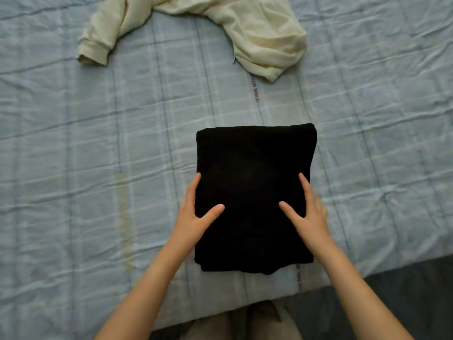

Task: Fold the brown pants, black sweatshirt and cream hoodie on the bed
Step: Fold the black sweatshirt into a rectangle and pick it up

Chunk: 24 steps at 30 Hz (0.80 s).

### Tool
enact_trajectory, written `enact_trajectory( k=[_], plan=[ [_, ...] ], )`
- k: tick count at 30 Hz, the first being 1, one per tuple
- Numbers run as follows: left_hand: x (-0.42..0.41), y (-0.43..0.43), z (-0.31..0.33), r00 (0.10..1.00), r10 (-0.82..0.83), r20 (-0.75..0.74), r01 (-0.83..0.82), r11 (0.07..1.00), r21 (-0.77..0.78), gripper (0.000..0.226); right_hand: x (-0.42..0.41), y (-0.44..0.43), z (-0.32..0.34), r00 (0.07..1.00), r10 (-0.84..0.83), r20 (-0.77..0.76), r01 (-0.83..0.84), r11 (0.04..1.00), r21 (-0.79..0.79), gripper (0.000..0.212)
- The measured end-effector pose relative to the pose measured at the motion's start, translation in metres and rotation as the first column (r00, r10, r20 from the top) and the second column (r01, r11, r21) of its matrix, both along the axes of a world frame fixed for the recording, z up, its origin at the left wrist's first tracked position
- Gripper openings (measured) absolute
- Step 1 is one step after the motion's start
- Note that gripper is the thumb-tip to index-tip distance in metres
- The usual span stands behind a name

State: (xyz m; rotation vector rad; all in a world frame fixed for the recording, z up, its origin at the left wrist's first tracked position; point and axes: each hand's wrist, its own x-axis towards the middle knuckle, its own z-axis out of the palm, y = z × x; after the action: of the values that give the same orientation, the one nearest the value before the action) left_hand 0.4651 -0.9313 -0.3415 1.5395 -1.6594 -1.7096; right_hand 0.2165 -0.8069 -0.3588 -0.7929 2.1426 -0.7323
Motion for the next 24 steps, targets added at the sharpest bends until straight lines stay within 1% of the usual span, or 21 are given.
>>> enact_trajectory(
  k=[2, 5, 8, 10, 13, 17, 21, 24],
  plan=[
    [-0.002, -0.002, -0.004, 0.999, -0.025, -0.03, 0.026, 0.999, 0.035, 0.094, -0.002, -0.001, 0.0, 1.0, 0.011, 0.029, -0.011, 1.0, -0.012, 0.079],
    [-0.006, -0.006, 0.001, 0.999, -0.037, -0.039, 0.04, 0.997, 0.071, 0.096, -0.004, -0.002, 0.01, 0.976, 0.029, 0.215, -0.014, 0.997, -0.075, 0.082],
    [-0.007, -0.009, 0.023, 0.997, -0.045, -0.061, 0.05, 0.995, 0.084, 0.09, -0.008, -0.001, 0.03, 0.897, -0.002, 0.443, 0.067, 0.989, -0.132, 0.083],
    [-0.006, -0.007, 0.045, 0.997, -0.025, -0.069, 0.03, 0.996, 0.079, 0.084, -0.007, 0.002, 0.051, 0.851, -0.02, 0.524, 0.108, 0.984, -0.139, 0.081],
    [-0.003, 0.007, 0.084, 0.996, 0.02, -0.084, -0.014, 0.997, 0.072, 0.074, -0.002, 0.017, 0.094, 0.869, -0.036, 0.493, 0.142, 0.973, -0.18, 0.078],
    [0.0, 0.039, 0.159, 0.995, 0.05, -0.091, -0.047, 0.998, 0.031, 0.073, 0.005, 0.05, 0.172, 0.914, -0.03, 0.404, 0.15, 0.951, -0.27, 0.077],
    [-0.011, 0.055, 0.236, 0.991, 0.018, -0.129, -0.027, 0.998, -0.065, 0.075, 0.004, 0.083, 0.252, 0.935, -0.061, 0.348, 0.188, 0.919, -0.346, 0.075],
    [-0.024, 0.06, 0.279, 0.985, -0.054, -0.162, 0.039, 0.995, -0.096, 0.075, 0.005, 0.101, 0.3, 0.947, -0.12, 0.296, 0.239, 0.883, -0.404, 0.072]
  ],
)
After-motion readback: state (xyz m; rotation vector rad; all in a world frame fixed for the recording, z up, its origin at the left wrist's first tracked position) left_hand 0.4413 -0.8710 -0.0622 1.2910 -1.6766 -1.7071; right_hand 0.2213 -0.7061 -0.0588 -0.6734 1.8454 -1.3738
